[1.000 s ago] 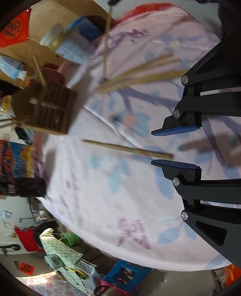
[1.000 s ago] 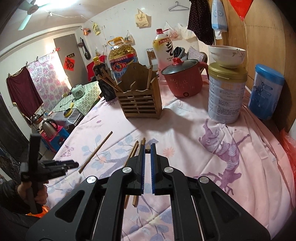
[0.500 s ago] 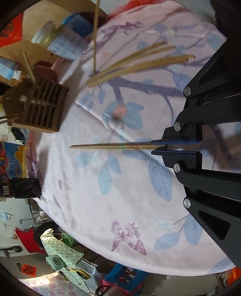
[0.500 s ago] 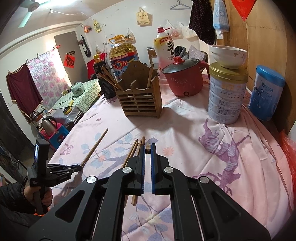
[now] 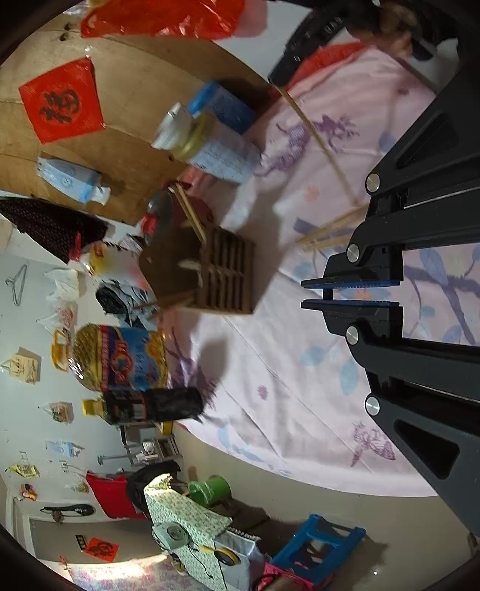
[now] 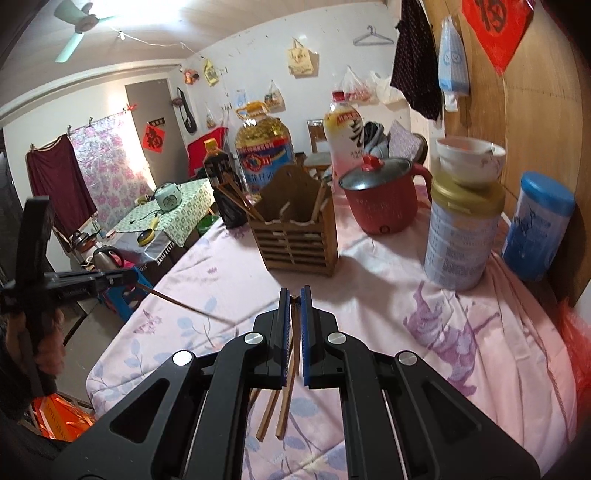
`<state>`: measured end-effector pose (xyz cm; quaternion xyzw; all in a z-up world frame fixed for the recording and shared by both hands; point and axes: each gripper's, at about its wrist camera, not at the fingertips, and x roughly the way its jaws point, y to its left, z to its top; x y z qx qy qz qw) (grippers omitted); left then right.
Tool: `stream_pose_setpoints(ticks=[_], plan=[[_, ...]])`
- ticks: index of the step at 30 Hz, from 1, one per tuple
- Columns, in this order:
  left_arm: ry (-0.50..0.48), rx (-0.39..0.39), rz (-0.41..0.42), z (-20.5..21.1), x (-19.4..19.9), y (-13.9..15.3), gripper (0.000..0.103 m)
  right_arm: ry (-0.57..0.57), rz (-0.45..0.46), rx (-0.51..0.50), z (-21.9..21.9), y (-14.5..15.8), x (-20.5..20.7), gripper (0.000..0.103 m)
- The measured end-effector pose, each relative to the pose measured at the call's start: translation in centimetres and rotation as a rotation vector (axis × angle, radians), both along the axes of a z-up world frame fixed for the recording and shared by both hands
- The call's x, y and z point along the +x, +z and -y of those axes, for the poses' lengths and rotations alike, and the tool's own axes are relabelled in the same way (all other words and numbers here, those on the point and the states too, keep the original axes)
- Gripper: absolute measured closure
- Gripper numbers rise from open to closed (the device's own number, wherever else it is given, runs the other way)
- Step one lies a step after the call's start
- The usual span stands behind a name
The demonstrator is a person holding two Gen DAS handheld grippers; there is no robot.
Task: Organize utensils
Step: 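Carry both held chopsticks up and drop them into the wooden holder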
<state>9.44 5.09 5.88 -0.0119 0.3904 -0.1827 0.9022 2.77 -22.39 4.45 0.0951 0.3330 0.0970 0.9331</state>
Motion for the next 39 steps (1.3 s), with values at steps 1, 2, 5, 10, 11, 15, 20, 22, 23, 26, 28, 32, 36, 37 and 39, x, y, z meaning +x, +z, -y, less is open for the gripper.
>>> stream_pose_setpoints(ticks=[1, 2, 5, 10, 11, 15, 20, 22, 23, 26, 28, 32, 36, 37, 39], plan=[[-0.005, -0.008, -0.002, 0.2, 0.0, 0.4, 0.097, -0.001, 0.003, -0.001, 0.1, 0.2, 0.0, 0.097], [-0.009, -0.016, -0.002, 0.4, -0.1, 0.7, 0.097, -0.003, 0.006, 0.001, 0.2, 0.4, -0.1, 0.096], [-0.023, -0.035, -0.003, 1.1, -0.2, 1.4, 0.097, -0.008, 0.010, 0.004, 0.5, 0.8, -0.2, 0.096], [-0.054, -0.061, -0.012, 2.0, 0.2, 2.4, 0.097, -0.009, 0.015, 0.014, 1.0, 1.3, 0.1, 0.096], [-0.058, -0.066, -0.013, 2.0, 0.3, 2.6, 0.097, -0.007, 0.015, 0.022, 1.2, 1.5, 0.4, 0.096], [-0.076, -0.083, -0.007, 2.4, 1.3, 3.8, 0.097, -0.006, 0.043, 0.036, 1.5, 2.7, 1.7, 0.097], [-0.084, -0.075, 0.050, 3.2, 3.3, 6.7, 0.098, 0.004, 0.099, 0.045, 1.2, 4.9, 4.0, 0.097], [-0.084, -0.065, 0.083, 3.5, 4.3, 8.1, 0.098, 0.012, 0.132, 0.050, 1.0, 6.2, 5.3, 0.097], [-0.084, -0.063, 0.095, 3.7, 4.8, 8.7, 0.098, 0.013, 0.146, 0.050, 0.9, 6.7, 5.9, 0.097], [-0.084, -0.059, 0.138, 4.2, 6.4, 10.5, 0.098, 0.009, 0.186, 0.050, 0.8, 8.2, 7.9, 0.097], [-0.079, -0.053, 0.159, 4.6, 7.8, 11.3, 0.098, 0.005, 0.208, 0.052, 0.7, 9.1, 9.2, 0.097], [-0.074, -0.058, 0.175, 5.2, 10.5, 12.2, 0.097, -0.003, 0.248, 0.050, 0.6, 10.6, 12.3, 0.097], [-0.058, -0.041, 0.183, 5.9, 13.6, 12.0, 0.098, -0.015, 0.269, 0.054, 0.7, 11.1, 16.0, 0.097], [-0.053, -0.035, 0.180, 6.0, 14.2, 11.8, 0.098, -0.018, 0.270, 0.058, 0.8, 10.9, 16.8, 0.097], [-0.037, -0.024, 0.163, 6.1, 15.7, 10.9, 0.098, -0.028, 0.275, 0.058, 0.8, 10.5, 18.6, 0.097]])
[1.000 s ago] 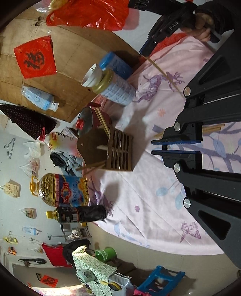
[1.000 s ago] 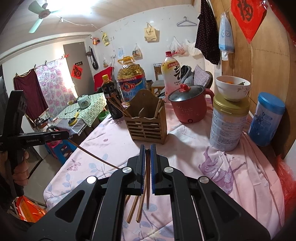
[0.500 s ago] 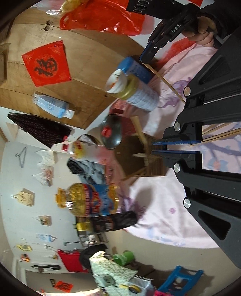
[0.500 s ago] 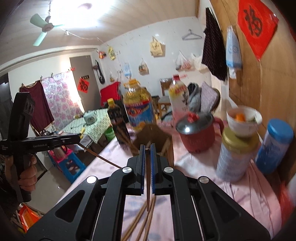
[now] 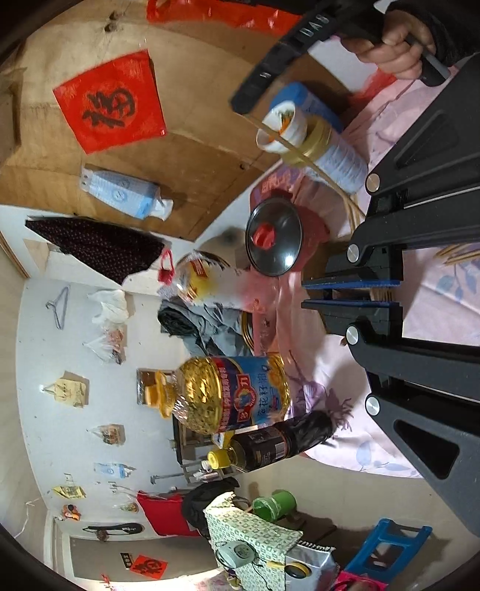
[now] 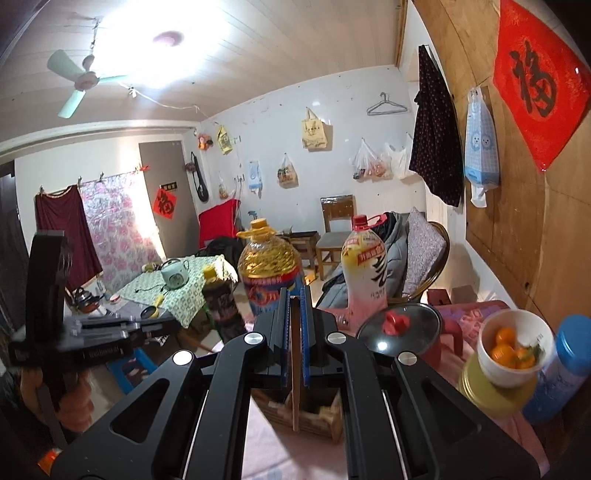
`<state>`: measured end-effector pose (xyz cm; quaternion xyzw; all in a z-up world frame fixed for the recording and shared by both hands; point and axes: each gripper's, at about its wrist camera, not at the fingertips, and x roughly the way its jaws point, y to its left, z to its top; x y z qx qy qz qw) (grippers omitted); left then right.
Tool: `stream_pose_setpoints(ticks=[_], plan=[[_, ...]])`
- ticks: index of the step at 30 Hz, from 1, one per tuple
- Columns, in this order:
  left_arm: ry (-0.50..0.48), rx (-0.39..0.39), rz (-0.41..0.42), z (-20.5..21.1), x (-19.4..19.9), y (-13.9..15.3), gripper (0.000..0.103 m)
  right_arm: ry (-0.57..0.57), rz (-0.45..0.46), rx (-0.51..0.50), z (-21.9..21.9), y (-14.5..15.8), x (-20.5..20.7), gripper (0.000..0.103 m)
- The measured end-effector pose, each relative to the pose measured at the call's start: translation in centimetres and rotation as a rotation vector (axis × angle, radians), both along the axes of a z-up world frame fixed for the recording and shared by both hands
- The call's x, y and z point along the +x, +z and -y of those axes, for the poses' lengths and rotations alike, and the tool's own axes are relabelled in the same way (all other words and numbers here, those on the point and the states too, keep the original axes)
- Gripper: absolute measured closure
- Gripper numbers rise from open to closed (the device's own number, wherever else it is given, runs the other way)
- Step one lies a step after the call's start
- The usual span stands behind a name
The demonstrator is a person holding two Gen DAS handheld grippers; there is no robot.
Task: Organize utensils
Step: 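Carry both held chopsticks up and drop them into the wooden holder, then open both tools and move them back down to the chopsticks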
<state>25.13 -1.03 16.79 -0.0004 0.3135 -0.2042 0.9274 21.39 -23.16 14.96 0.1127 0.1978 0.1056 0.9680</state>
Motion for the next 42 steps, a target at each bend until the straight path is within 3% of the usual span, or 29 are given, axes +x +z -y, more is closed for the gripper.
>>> stream_pose_setpoints(ticks=[4, 6, 9, 10, 15, 19, 25, 35, 42], plan=[[0.018, 0.007, -0.056, -0.3, 2.1, -2.5, 0.097, -0.029, -0.001, -0.015, -0.8, -2.0, 2.8, 0.097], [0.036, 0.006, -0.092, -0.5, 2.8, -3.8, 0.096, -0.040, -0.046, -0.027, -1.1, -3.7, 4.0, 0.095], [0.071, 0.004, -0.122, -1.3, 3.0, -5.2, 0.065, -0.047, -0.103, 0.026, -0.3, -5.3, 4.0, 0.088], [0.083, 0.001, -0.113, -1.7, 2.7, -5.3, 0.063, -0.050, -0.105, 0.034, 0.0, -5.4, 3.7, 0.087], [0.116, -0.011, -0.124, -3.1, 1.6, -5.9, 0.059, -0.086, -0.113, 0.031, 1.4, -5.3, 1.7, 0.081], [0.146, -0.024, -0.148, -4.2, 0.3, -6.4, 0.058, -0.121, -0.129, 0.091, 2.8, -5.5, -0.3, 0.060], [0.172, -0.011, -0.152, -5.3, -2.7, -6.8, 0.050, -0.155, -0.146, 0.111, 3.5, -5.9, -3.4, 0.048], [0.212, -0.004, -0.188, -6.3, -6.9, -8.5, 0.037, -0.139, -0.189, 0.112, 2.4, -7.3, -7.8, 0.043], [0.210, 0.043, -0.273, -6.0, -9.2, -12.8, 0.033, -0.122, -0.276, 0.072, 1.1, -10.7, -10.6, 0.043]])
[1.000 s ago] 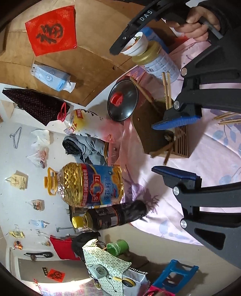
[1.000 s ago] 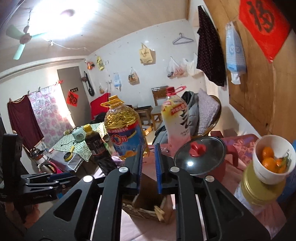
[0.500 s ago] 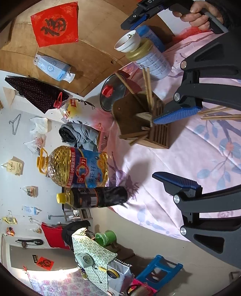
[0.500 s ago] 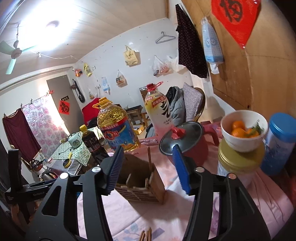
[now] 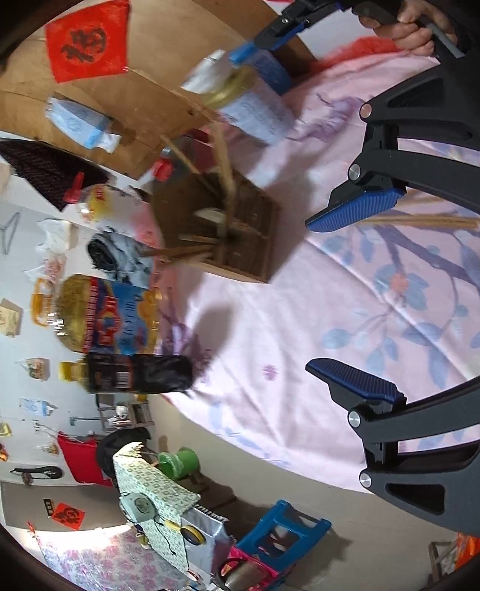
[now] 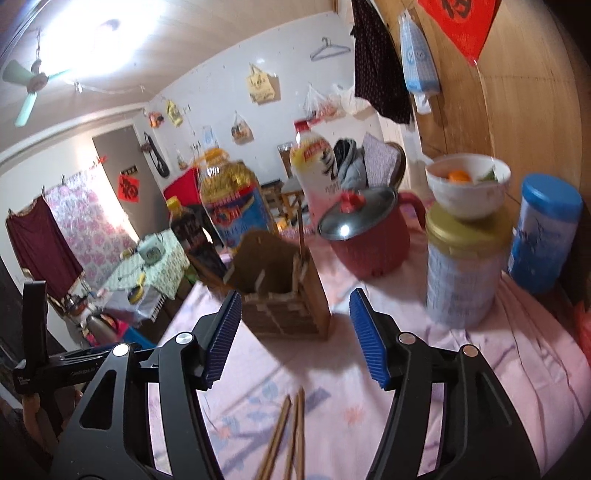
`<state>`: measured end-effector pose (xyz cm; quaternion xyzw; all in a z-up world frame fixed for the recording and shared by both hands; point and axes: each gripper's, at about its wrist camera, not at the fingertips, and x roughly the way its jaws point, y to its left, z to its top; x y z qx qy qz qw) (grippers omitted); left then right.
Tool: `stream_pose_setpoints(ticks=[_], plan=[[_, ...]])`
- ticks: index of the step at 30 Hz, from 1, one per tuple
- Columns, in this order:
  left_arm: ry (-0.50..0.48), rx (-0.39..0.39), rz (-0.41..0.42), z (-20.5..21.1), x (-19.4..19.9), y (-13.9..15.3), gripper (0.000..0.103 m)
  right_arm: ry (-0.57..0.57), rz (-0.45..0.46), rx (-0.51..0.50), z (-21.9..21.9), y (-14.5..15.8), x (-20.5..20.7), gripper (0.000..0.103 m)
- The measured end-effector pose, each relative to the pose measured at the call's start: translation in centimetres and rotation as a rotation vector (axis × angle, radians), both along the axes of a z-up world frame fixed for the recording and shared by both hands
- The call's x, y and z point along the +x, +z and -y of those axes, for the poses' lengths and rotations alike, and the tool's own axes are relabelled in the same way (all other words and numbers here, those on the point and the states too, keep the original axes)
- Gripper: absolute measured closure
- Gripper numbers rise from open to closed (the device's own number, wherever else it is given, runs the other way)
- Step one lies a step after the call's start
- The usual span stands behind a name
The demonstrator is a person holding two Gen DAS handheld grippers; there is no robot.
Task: Organize utensils
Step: 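Open both tools and move them back down to the chopsticks, then position both open tools over the remaining loose chopsticks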
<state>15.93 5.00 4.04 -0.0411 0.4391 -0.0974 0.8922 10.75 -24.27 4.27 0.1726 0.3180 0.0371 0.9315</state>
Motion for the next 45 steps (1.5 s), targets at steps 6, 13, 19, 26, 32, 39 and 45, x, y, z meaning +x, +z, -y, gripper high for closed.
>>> stream_pose_setpoints(ticks=[6, 13, 19, 26, 32, 39, 45], plan=[[-0.032, 0.072, -0.088, 0.9, -2.0, -4.9, 0.033, 0.017, -0.112, -0.034, -0.5, -4.2, -2.9, 0.043], [-0.108, 0.096, -0.197, 2.1, -4.9, -10.3, 0.032, 0.105, -0.274, -0.136, -2.2, -10.1, -6.4, 0.042], [-0.171, 0.096, -0.260, 3.6, -6.4, -13.4, 0.028, 0.182, -0.392, -0.175, -3.8, -13.5, -8.3, 0.042], [-0.249, 0.109, -0.260, 6.2, -7.1, -14.3, 0.019, 0.183, -0.387, -0.210, -3.9, -13.2, -9.5, 0.033], [-0.263, 0.122, -0.268, 7.3, -6.3, -14.9, 0.018, 0.158, -0.388, -0.228, -3.1, -12.9, -9.6, 0.033], [-0.266, 0.143, -0.272, 7.7, -4.8, -15.6, 0.018, 0.130, -0.384, -0.256, -2.4, -12.4, -9.9, 0.033], [-0.272, 0.152, -0.270, 8.3, -3.6, -16.0, 0.018, 0.113, -0.385, -0.285, -1.9, -12.2, -10.0, 0.033]])
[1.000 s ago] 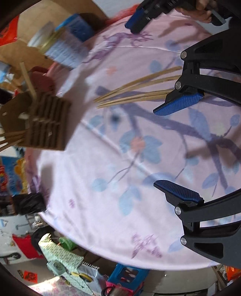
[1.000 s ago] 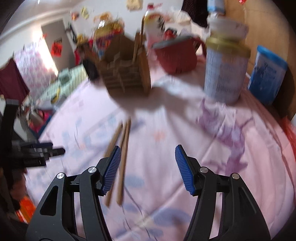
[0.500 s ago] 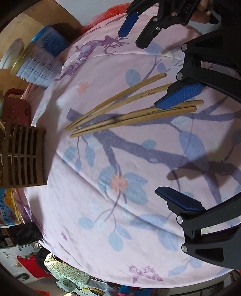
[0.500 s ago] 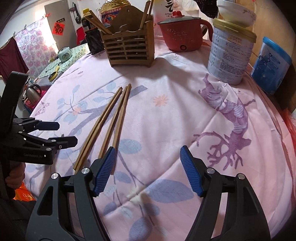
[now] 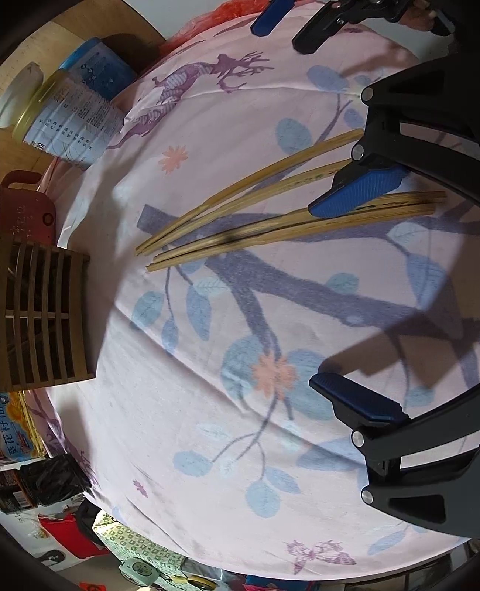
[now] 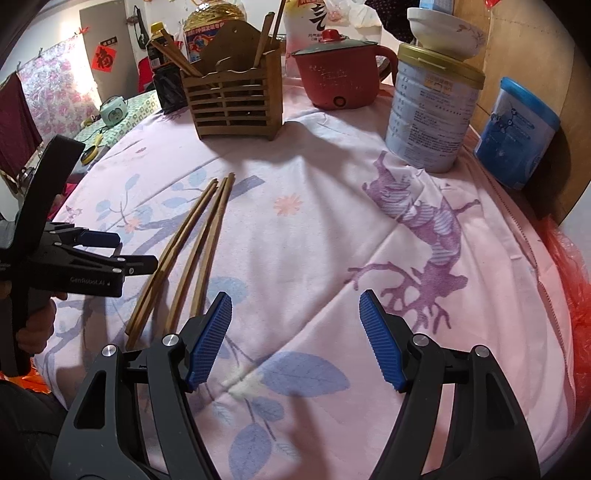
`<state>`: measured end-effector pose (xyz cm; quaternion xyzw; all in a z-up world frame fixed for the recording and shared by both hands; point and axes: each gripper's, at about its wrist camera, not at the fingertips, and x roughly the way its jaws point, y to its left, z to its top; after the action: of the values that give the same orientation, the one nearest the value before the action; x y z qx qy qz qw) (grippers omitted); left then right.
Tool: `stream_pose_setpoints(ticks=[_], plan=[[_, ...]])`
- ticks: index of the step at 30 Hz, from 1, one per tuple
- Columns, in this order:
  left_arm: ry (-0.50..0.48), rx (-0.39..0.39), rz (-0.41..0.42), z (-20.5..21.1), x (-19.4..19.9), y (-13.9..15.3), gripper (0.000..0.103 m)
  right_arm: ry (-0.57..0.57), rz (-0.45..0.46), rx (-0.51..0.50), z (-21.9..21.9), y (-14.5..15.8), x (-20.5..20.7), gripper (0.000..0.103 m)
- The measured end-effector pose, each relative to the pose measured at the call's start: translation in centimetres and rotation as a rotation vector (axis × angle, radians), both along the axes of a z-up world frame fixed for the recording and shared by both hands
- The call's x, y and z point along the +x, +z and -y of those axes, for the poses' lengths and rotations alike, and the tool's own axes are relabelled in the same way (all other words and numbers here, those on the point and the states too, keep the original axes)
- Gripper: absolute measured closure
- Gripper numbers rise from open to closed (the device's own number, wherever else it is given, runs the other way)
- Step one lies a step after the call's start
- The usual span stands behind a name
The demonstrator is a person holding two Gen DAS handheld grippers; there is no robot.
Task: Organize utensils
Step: 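Position both open tools over the remaining loose chopsticks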
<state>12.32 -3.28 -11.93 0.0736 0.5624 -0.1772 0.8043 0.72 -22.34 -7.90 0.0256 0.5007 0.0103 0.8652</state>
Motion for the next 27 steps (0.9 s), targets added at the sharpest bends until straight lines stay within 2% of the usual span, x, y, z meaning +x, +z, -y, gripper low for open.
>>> stream_pose_setpoints(ticks=[8, 11, 14, 16, 21, 27], plan=[[-0.008, 0.031, 0.033, 0.7, 1.0, -0.3, 0.015, -0.014, -0.002, -0.038, 0.5, 0.1, -0.4, 0.032], [0.011, 0.054, 0.040, 0.6, 1.4, -0.7, 0.004, -0.019, -0.004, -0.024, 0.6, 0.0, -0.1, 0.032], [0.016, 0.052, 0.048, 0.2, 1.5, -0.8, 0.004, -0.005, -0.006, -0.010, 0.1, -0.2, 0.3, 0.032], [0.054, 0.069, 0.049, -0.6, 1.6, -0.7, 0.004, 0.017, -0.004, -0.003, -0.5, -0.3, 0.7, 0.032], [0.200, 0.116, 0.045, -6.3, 1.5, -0.2, 0.005, 0.071, 0.016, 0.028, -2.1, -0.3, 1.6, 0.032], [0.289, 0.093, 0.064, -11.8, -0.7, 1.5, 0.005, 0.160, 0.024, 0.115, -4.4, -0.5, 2.4, 0.034]])
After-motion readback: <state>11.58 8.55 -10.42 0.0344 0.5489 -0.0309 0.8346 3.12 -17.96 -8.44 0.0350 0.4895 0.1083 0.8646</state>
